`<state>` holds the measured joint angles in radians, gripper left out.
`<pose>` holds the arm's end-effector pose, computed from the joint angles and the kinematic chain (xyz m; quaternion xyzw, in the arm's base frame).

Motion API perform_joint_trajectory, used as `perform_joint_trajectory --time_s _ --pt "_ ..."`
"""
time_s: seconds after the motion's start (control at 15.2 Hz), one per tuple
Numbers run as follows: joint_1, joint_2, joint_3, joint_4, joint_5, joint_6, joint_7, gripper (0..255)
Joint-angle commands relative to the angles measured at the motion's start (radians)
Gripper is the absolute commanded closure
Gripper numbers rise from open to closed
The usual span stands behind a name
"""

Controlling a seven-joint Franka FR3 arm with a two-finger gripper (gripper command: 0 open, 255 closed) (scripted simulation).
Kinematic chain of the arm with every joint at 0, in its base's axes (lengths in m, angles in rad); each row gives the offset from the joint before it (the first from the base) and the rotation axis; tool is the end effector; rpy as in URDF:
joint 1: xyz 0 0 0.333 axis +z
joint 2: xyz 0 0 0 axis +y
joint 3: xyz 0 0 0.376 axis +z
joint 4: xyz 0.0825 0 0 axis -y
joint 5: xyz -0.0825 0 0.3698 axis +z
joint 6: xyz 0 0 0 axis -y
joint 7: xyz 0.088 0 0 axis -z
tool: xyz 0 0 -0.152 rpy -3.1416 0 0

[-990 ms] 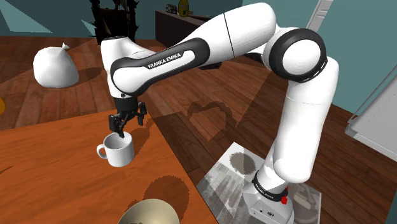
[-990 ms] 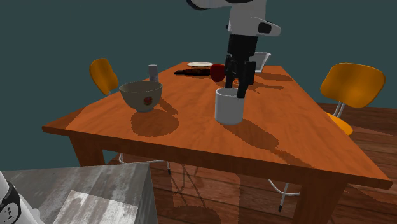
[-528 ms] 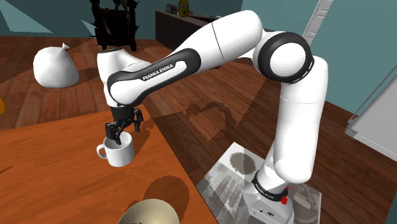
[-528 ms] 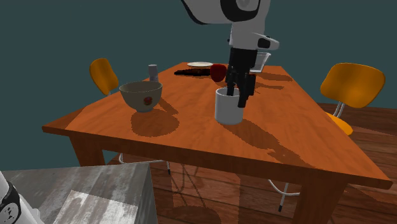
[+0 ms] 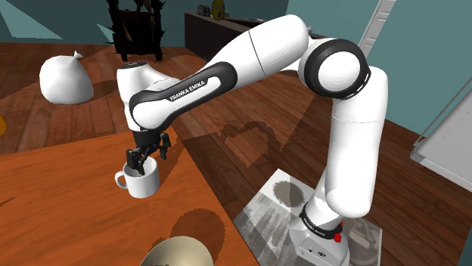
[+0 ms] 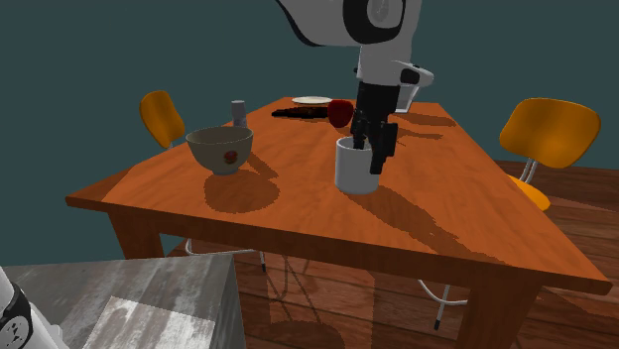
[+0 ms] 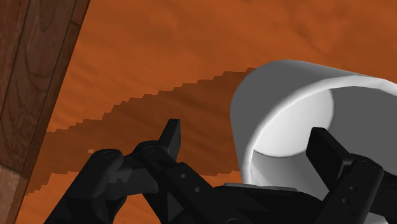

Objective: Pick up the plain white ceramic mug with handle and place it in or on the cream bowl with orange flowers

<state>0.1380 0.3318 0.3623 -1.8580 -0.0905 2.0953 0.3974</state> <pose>0.5570 0.2781 0.3663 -0.9968 -0.0685 0.0406 0.0025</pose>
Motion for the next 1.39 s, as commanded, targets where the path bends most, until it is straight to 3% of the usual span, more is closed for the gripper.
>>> perform_joint_trajectory --time_s 0.0,0.07,0.66,1.32 --pt "0.0 0.0 0.0 0.0 0.0 0.0 0.0 0" --pt "0.0 0.0 0.0 0.0 0.0 0.0 0.0 255" --pt "0.0 0.0 0.0 0.0 0.0 0.0 0.0 255" --pt "-0.007 -0.056 0.009 0.064 0.024 -0.116 -0.013 255"
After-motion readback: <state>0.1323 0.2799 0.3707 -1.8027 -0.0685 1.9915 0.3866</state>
